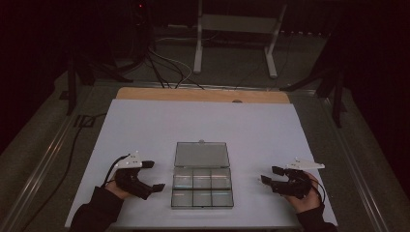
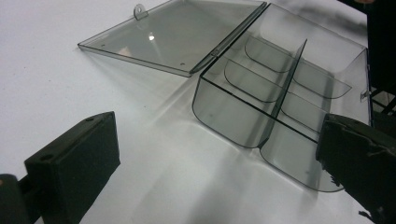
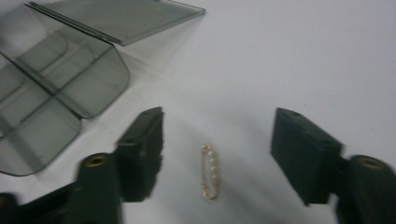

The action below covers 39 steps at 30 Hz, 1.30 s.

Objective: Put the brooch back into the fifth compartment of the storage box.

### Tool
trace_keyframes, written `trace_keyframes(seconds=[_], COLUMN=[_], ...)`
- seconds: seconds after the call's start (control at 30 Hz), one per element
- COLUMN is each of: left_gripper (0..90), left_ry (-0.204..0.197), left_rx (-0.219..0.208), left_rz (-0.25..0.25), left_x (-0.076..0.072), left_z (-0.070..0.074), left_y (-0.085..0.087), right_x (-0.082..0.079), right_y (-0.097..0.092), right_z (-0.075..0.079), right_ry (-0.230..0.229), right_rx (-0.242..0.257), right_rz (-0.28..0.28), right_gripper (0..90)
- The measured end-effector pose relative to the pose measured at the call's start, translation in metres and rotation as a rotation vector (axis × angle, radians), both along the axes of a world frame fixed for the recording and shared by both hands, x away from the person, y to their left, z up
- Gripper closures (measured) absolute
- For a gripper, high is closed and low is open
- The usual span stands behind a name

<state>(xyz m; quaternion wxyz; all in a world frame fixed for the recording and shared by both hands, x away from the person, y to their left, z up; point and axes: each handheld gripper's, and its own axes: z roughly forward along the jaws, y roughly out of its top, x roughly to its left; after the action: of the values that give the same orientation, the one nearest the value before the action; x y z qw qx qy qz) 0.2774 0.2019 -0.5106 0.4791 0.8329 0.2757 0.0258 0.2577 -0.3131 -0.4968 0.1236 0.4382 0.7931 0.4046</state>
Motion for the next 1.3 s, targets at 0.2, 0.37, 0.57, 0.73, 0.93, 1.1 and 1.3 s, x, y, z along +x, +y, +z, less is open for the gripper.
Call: trace_keyframes(seconds=[0.2, 0.37, 0.57, 0.73, 0.93, 1.1, 1.3], left_gripper=[1.5, 1.5, 1.5, 1.5, 1.5, 1.5, 1.5], left_ry=[-0.004, -0.004, -0.002, 0.003, 0.005, 0.003, 0.003], left_rx=[0.003, 0.002, 0.004, 0.002, 0.002, -0.001, 0.006], left_rz=[0.003, 0.003, 0.001, -0.004, -0.001, 0.001, -0.005], left_x=[0.000, 0.000, 0.000, 0.000, 0.000, 0.000, 0.000], left_z=[0.001, 0.001, 0.000, 0.000, -0.001, 0.000, -0.001], left_y=[0.000, 0.000, 0.001, 0.000, 0.000, 0.001, -0.001], right_x=[0.000, 0.000, 0.003, 0.004, 0.005, 0.004, 0.005], right_y=[0.003, 0.011, 0.012, 0.013, 0.017, 0.020, 0.018], right_z=[-0.005, -0.012, -0.016, -0.019, -0.020, -0.020, -0.019], right_ry=[0.032, 0.049, 0.063, 0.078, 0.082, 0.072, 0.092], right_rx=[-0.034, -0.088, -0.126, -0.135, -0.178, -0.215, -0.165], right_rz=[0.027, 0.045, 0.041, 0.037, 0.039, 0.044, 0.028], right_gripper=[61.7, 71.7, 76.8, 78.9, 83.8, 84.7, 85.0])
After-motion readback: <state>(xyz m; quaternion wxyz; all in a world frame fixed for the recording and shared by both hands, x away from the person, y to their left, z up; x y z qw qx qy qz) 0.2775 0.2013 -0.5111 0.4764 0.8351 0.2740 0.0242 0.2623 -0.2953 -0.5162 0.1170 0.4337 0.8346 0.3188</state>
